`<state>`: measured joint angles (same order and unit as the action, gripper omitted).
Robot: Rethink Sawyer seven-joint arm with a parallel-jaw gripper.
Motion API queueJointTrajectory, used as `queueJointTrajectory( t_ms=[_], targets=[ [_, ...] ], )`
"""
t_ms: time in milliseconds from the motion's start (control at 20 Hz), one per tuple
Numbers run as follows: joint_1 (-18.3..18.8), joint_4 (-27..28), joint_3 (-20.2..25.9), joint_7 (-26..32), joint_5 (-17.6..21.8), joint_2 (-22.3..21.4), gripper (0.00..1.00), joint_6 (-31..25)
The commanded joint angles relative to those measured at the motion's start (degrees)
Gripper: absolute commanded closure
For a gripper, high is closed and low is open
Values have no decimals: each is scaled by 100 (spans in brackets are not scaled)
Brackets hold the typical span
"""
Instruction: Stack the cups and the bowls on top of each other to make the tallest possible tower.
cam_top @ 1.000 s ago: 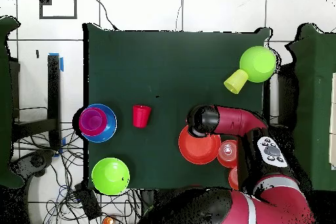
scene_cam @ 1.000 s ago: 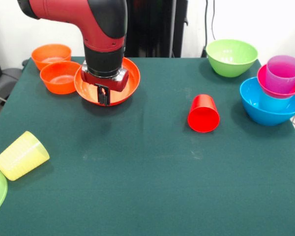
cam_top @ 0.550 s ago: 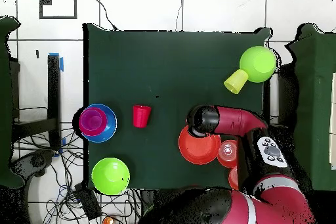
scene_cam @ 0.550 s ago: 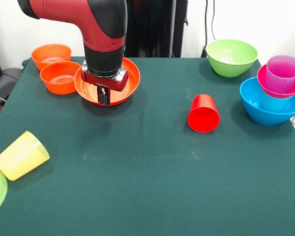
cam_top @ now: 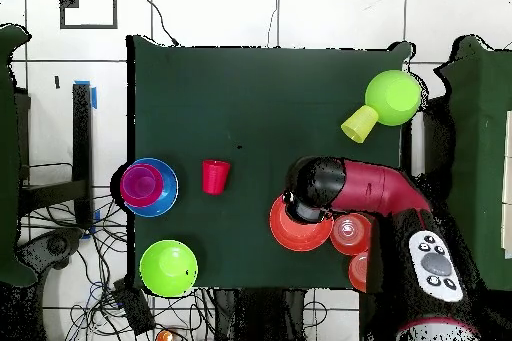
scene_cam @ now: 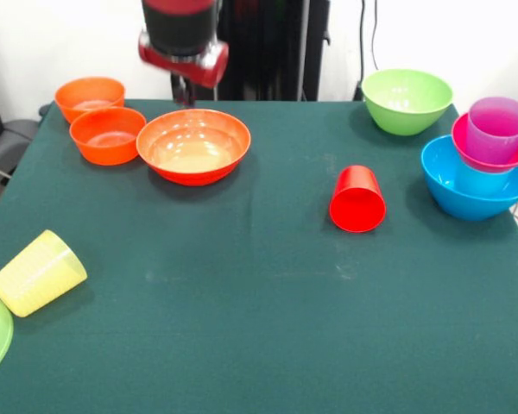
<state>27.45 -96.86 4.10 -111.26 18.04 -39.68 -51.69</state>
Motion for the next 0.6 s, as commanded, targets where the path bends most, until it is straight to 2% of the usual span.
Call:
queueJointTrajectory(
  t_ms=[50, 400, 450, 600],
  targets=[
    [-317, -107, 364, -45, -196, -276, 100, -606],
    [-246, -59, 371, -44, -285, -240, 100, -600],
    [-185, -113, 416, 64, -330, -240, 0, -574],
    [-95, -259, 499, 137, -366, -289, 0, -213]
  ],
)
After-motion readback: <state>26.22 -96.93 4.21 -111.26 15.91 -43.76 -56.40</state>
